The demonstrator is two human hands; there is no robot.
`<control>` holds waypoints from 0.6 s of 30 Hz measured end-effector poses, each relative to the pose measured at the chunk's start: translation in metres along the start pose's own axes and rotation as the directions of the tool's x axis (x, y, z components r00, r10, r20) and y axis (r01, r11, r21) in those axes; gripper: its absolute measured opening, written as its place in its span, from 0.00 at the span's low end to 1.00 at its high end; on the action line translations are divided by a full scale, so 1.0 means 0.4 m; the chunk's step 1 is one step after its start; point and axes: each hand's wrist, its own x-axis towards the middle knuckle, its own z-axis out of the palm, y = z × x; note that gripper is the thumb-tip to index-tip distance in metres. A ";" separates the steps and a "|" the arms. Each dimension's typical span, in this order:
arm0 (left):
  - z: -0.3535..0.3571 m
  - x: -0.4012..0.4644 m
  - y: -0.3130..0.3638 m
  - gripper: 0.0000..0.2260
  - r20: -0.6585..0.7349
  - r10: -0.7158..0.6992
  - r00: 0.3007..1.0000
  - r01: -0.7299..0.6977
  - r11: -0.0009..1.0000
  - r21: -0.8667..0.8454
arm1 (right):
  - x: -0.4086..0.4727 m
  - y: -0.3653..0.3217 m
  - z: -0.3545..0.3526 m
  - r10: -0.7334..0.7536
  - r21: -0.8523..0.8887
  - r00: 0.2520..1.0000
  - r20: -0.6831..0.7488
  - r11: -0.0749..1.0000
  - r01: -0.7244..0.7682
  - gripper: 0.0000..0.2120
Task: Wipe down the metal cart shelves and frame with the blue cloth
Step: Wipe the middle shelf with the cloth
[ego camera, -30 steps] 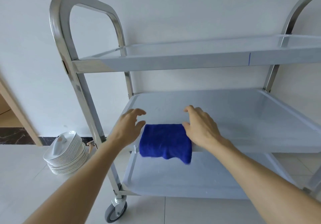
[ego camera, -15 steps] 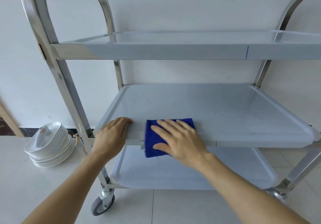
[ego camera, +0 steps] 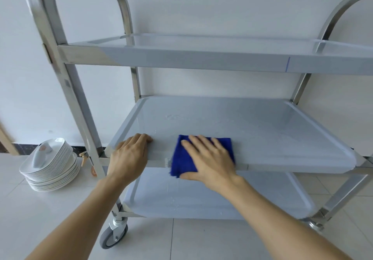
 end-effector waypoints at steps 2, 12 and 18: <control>-0.003 -0.005 -0.009 0.12 -0.008 -0.009 1.000 0.009 1.000 -0.002 | 0.028 -0.035 0.011 -0.019 0.031 1.000 0.015 0.999 0.018 0.43; -0.020 0.002 0.011 0.14 0.035 0.018 0.999 -0.018 1.000 -0.008 | -0.207 0.329 -0.034 0.064 0.027 0.996 -0.058 0.998 -0.062 0.41; -0.002 0.024 0.205 0.14 0.002 0.220 0.975 -0.219 0.972 -0.088 | -0.212 0.327 -0.029 0.107 0.021 0.993 -0.055 0.994 -0.106 0.41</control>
